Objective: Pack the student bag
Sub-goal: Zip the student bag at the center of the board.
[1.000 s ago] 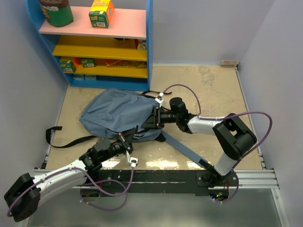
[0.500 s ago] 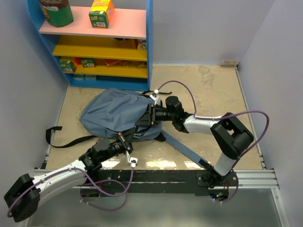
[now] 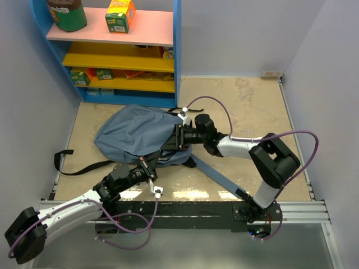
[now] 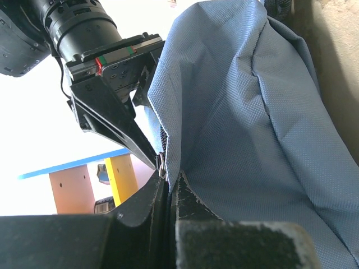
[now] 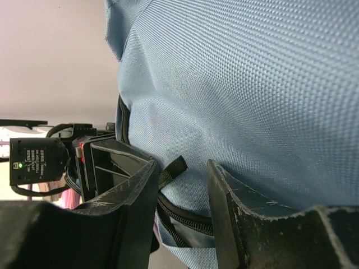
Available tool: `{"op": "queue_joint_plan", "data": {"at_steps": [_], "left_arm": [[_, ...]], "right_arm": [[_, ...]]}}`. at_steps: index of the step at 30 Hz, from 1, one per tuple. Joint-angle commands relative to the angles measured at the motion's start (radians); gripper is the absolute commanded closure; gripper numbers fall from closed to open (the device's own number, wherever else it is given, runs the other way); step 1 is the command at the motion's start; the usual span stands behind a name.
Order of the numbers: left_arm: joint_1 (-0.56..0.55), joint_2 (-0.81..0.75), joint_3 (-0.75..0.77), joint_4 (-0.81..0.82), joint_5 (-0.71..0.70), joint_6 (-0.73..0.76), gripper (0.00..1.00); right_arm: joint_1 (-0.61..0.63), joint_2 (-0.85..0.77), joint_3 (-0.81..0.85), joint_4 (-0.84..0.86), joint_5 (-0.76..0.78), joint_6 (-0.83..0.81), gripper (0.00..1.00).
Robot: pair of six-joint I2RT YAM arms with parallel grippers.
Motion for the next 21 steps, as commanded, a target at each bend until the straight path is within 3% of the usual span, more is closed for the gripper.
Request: {"op": "queue_joint_plan", "data": {"at_steps": [1, 9, 16, 21], "left_arm": [[0.012, -0.029, -0.135, 0.167, -0.030, 0.061, 1.00], [0.012, -0.021, -0.137, 0.154, -0.034, 0.069, 1.00], [0.013, -0.021, -0.137, 0.138, -0.043, 0.069, 1.00], [0.013, -0.023, -0.134, 0.131, -0.053, 0.064, 1.00]], "right_arm": [[0.005, -0.006, 0.024, 0.048, 0.008, 0.016, 0.56], [0.028, 0.040, 0.011, 0.264, -0.041, 0.175, 0.59], [0.033, 0.026, -0.007, 0.286, -0.056, 0.194, 0.61], [0.033, 0.023, -0.024, 0.280, -0.052, 0.192, 0.71]]}}
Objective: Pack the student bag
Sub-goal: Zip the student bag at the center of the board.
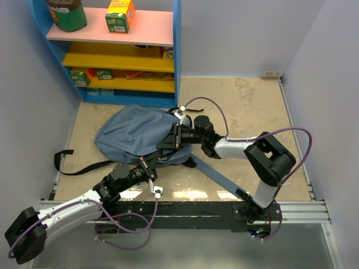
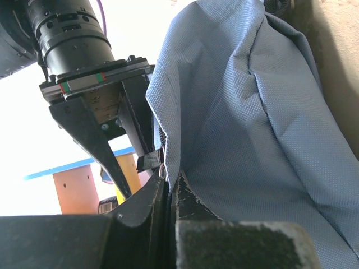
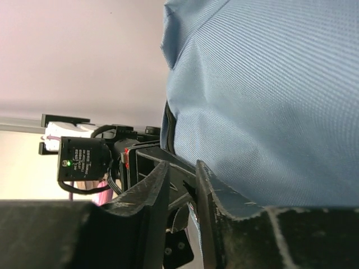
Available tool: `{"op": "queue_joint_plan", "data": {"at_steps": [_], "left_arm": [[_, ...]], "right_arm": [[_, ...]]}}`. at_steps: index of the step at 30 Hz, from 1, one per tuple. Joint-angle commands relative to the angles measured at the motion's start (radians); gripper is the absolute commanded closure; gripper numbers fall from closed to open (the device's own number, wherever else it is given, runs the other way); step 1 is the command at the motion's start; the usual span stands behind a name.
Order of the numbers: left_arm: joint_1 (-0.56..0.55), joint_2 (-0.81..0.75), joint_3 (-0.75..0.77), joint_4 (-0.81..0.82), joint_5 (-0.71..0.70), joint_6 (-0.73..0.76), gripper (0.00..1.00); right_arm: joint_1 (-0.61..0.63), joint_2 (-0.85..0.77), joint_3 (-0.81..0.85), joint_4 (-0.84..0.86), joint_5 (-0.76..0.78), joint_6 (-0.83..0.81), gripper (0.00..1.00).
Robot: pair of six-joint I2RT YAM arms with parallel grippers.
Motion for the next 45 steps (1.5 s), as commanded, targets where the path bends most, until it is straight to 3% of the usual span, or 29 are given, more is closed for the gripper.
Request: {"op": "queue_joint_plan", "data": {"at_steps": [1, 15, 18, 20, 24, 27, 31, 35, 38, 45], "left_arm": [[0.015, -0.024, -0.132, 0.132, -0.046, 0.041, 1.00], [0.021, -0.029, -0.122, 0.109, -0.059, 0.017, 1.00], [0.021, -0.021, -0.108, 0.090, -0.070, -0.011, 1.00], [0.022, -0.010, -0.092, 0.074, -0.081, -0.029, 1.00], [0.024, 0.010, -0.053, 0.040, -0.095, -0.117, 1.00], [0.024, 0.048, 0.032, -0.014, -0.151, -0.297, 1.00], [0.024, 0.102, 0.195, -0.176, -0.173, -0.524, 0.78], [0.024, 0.119, 0.322, -0.316, -0.126, -0.730, 0.72], [0.024, 0.119, 0.383, -0.388, -0.081, -0.798, 0.66], [0.027, 0.117, 0.460, -0.566, -0.017, -0.822, 0.65]], "right_arm": [[0.004, -0.020, -0.024, 0.046, -0.014, 0.013, 0.72], [0.004, -0.038, -0.021, -0.041, 0.009, -0.057, 0.81], [0.004, -0.051, -0.023, -0.069, 0.021, -0.079, 0.88], [0.003, -0.054, -0.023, -0.083, 0.025, -0.089, 1.00], [0.004, -0.068, -0.020, -0.100, 0.033, -0.102, 1.00], [0.004, -0.112, -0.005, -0.156, 0.081, -0.174, 1.00], [0.004, -0.160, 0.026, -0.293, 0.148, -0.279, 1.00], [0.003, -0.172, 0.037, -0.379, 0.193, -0.370, 1.00], [0.004, -0.177, 0.045, -0.414, 0.208, -0.401, 1.00], [-0.004, -0.204, 0.101, -0.555, 0.283, -0.503, 1.00]]}}
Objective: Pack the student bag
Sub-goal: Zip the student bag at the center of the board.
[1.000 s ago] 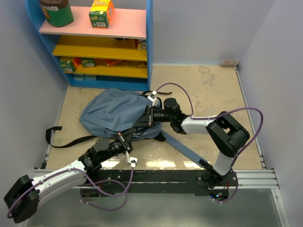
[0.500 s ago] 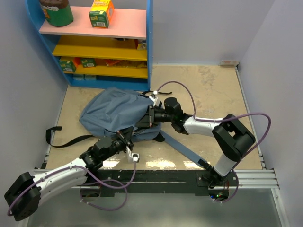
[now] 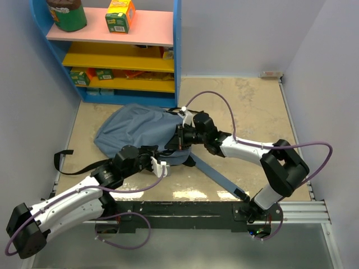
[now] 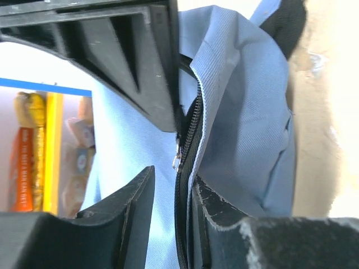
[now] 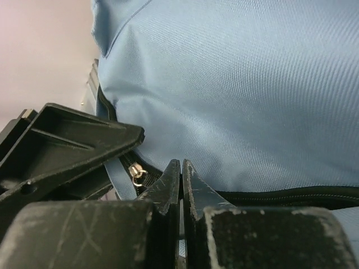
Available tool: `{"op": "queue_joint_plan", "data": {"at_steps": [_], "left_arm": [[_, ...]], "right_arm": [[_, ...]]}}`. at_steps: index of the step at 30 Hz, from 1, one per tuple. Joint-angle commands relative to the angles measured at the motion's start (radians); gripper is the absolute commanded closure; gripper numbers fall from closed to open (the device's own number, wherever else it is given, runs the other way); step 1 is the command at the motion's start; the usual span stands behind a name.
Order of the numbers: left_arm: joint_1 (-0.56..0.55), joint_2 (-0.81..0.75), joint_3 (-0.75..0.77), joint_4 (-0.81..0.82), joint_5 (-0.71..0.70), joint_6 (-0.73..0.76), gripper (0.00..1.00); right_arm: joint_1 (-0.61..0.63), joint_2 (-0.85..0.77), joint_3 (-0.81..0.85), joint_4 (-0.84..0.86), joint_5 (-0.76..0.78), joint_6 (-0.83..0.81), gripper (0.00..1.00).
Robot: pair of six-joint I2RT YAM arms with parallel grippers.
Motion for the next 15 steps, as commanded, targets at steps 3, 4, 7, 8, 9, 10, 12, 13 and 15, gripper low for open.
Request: {"op": "queue_joint_plan", "data": {"at_steps": [3, 4, 7, 8, 9, 10, 12, 13, 15], "left_arm": [[0.007, -0.013, 0.077, -0.097, 0.044, -0.070, 0.66], [0.007, -0.016, 0.077, -0.114, 0.051, -0.067, 0.67], [0.009, -0.025, 0.069, -0.140, 0.075, -0.046, 0.71], [0.009, -0.026, 0.068, -0.141, 0.077, -0.037, 0.73], [0.009, -0.026, 0.065, -0.140, 0.075, -0.035, 0.76], [0.009, -0.023, 0.061, -0.132, 0.074, -0.035, 0.78], [0.010, -0.025, 0.058, -0.128, 0.075, -0.033, 0.83], [0.009, -0.026, 0.057, -0.123, 0.077, -0.033, 0.85], [0.009, -0.028, 0.055, -0.118, 0.080, -0.032, 0.92]], "right_arm": [[-0.019, -0.062, 0.085, -0.135, 0.094, -0.132, 1.00], [-0.022, -0.071, 0.092, -0.147, 0.110, -0.147, 1.00], [-0.034, -0.085, 0.102, -0.182, 0.131, -0.175, 1.00], [-0.040, -0.091, 0.103, -0.191, 0.137, -0.180, 1.00], [-0.043, -0.094, 0.105, -0.207, 0.137, -0.184, 1.00], [-0.045, -0.097, 0.108, -0.213, 0.140, -0.195, 1.00], [-0.050, -0.106, 0.111, -0.239, 0.151, -0.207, 1.00], [-0.051, -0.111, 0.114, -0.244, 0.154, -0.221, 1.00], [-0.054, -0.123, 0.118, -0.268, 0.180, -0.236, 1.00]]}}
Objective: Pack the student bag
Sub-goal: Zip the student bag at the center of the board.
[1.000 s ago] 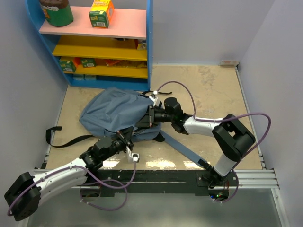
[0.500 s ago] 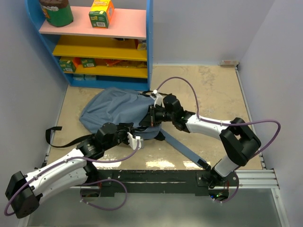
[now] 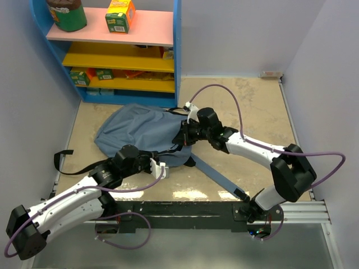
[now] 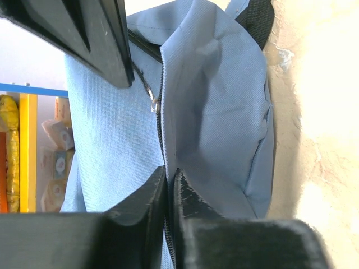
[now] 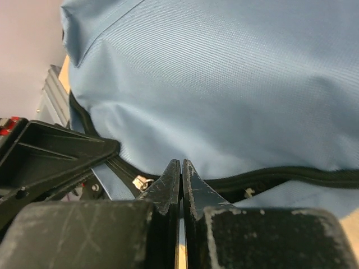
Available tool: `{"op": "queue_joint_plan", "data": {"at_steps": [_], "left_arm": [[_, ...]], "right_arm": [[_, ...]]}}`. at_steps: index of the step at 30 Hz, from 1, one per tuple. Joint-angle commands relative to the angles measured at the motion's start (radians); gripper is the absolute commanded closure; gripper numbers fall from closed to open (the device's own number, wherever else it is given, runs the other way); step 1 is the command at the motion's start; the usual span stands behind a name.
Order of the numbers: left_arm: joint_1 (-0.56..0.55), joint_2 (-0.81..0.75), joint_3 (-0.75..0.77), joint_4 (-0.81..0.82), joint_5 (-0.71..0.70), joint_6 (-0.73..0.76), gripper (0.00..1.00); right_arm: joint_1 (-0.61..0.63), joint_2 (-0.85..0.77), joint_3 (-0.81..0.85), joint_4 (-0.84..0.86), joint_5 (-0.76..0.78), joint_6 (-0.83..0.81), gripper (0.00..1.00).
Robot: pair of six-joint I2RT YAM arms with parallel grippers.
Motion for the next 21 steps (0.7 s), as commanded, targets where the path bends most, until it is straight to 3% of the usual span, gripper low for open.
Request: {"op": "queue_joint_plan", "data": {"at_steps": [1, 3, 17, 19, 21], "left_arm": [[0.005, -0.013, 0.021, 0.014, 0.027, -0.001, 0.96], [0.003, -0.015, 0.027, 0.006, 0.039, 0.001, 1.00], [0.003, -0.082, 0.073, -0.230, 0.154, 0.076, 1.00], [0.003, -0.093, 0.076, -0.206, 0.147, 0.047, 0.96], [0.003, -0.078, 0.111, -0.151, 0.164, 0.010, 0.84]], "right_arm": [[-0.018, -0.055, 0.056, -0.062, 0.079, -0.080, 1.00], [-0.024, -0.057, 0.064, -0.074, 0.095, -0.091, 1.00], [-0.044, -0.022, 0.153, -0.153, 0.210, -0.204, 1.00], [-0.043, -0.026, 0.145, -0.130, 0.188, -0.188, 1.00], [-0.041, -0.035, 0.122, -0.095, 0.141, -0.160, 1.00]]}}
